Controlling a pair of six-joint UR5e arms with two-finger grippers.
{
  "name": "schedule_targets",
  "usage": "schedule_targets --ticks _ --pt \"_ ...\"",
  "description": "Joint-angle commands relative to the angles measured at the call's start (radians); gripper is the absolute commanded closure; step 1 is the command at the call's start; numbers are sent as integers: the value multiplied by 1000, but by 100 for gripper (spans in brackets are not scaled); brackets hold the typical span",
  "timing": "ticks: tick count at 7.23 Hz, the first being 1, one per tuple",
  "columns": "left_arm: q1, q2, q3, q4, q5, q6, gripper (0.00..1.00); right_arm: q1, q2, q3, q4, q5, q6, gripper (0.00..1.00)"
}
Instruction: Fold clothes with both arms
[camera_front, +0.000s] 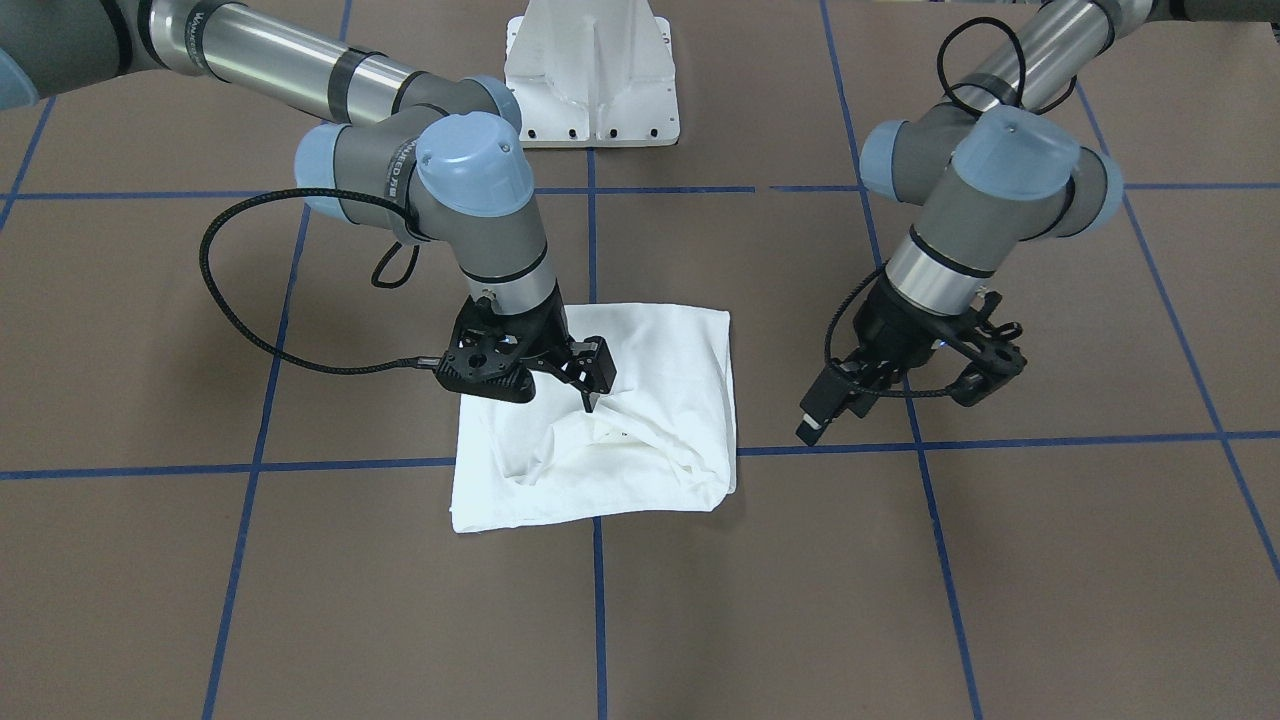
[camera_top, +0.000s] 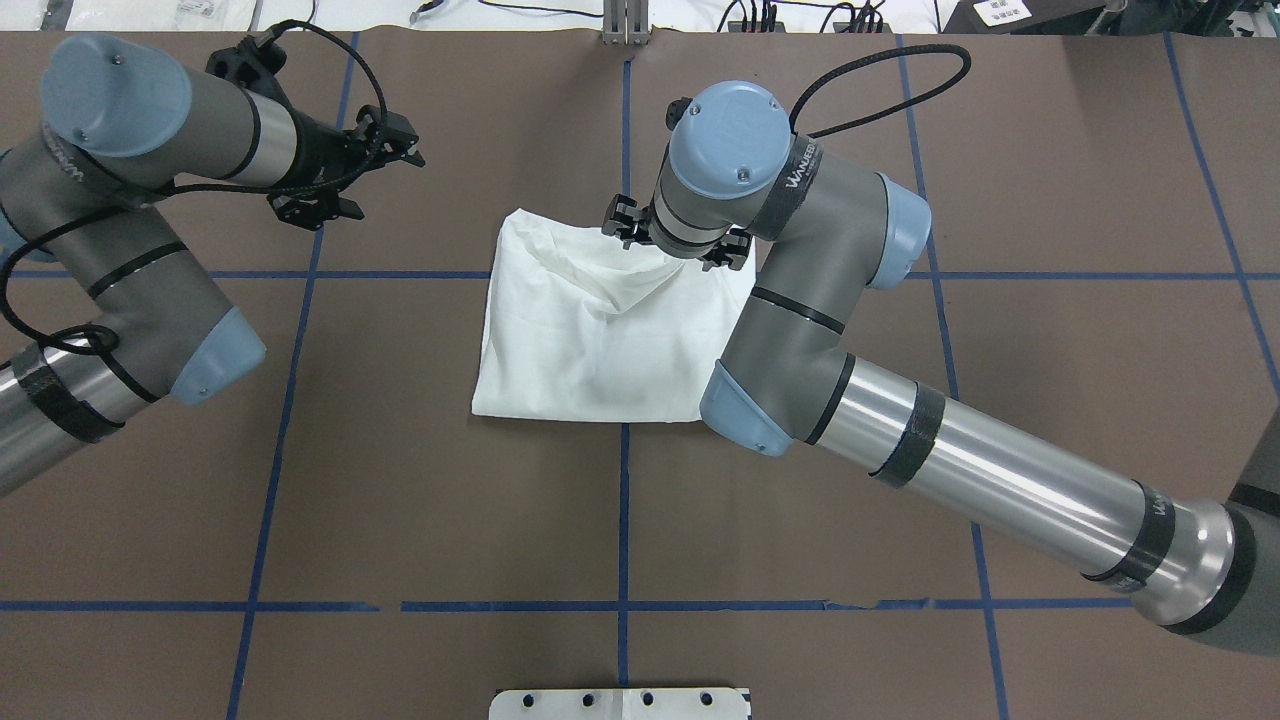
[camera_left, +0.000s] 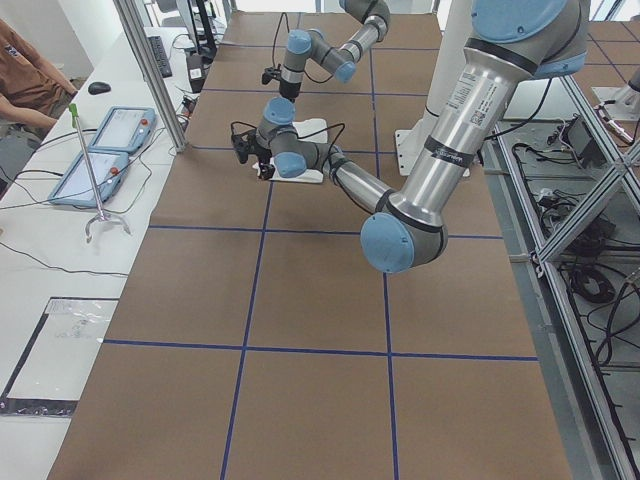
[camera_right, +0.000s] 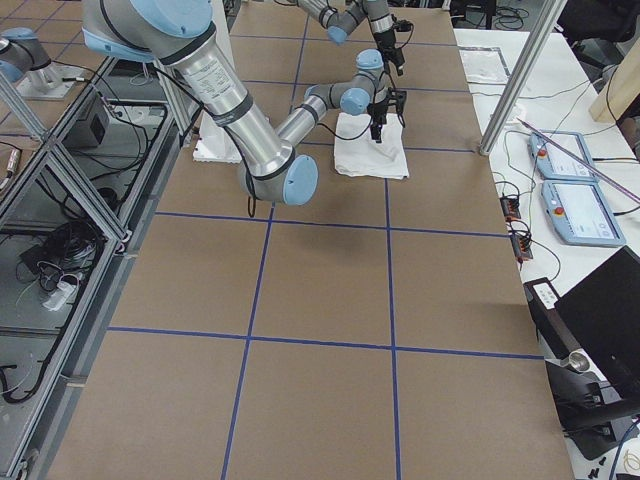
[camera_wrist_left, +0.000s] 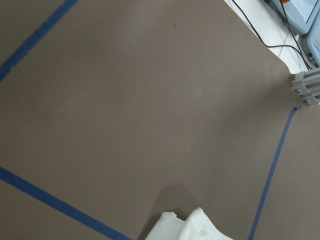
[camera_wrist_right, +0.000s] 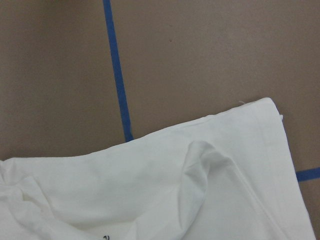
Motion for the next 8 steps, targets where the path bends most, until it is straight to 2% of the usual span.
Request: schedule_targets --ticks 1,3,4,5,7,8 --pt "-21 26 1 -1 -20 47 0 25 0 -23 4 -18 195 0" --pt "-18 46 6 -16 -20 49 0 35 6 -99 1 -7 401 0" --pt "-20 47 6 -16 -20 49 0 42 16 -142 1 -6 413 0" --pt "-20 49 6 -16 -20 47 0 51 80 -220 1 8 423 0" --pt "-20 49 7 -16 -17 49 0 57 111 -256 2 25 432 1" --pt "-18 47 7 -16 -17 47 0 55 118 -276 2 26 429 6"
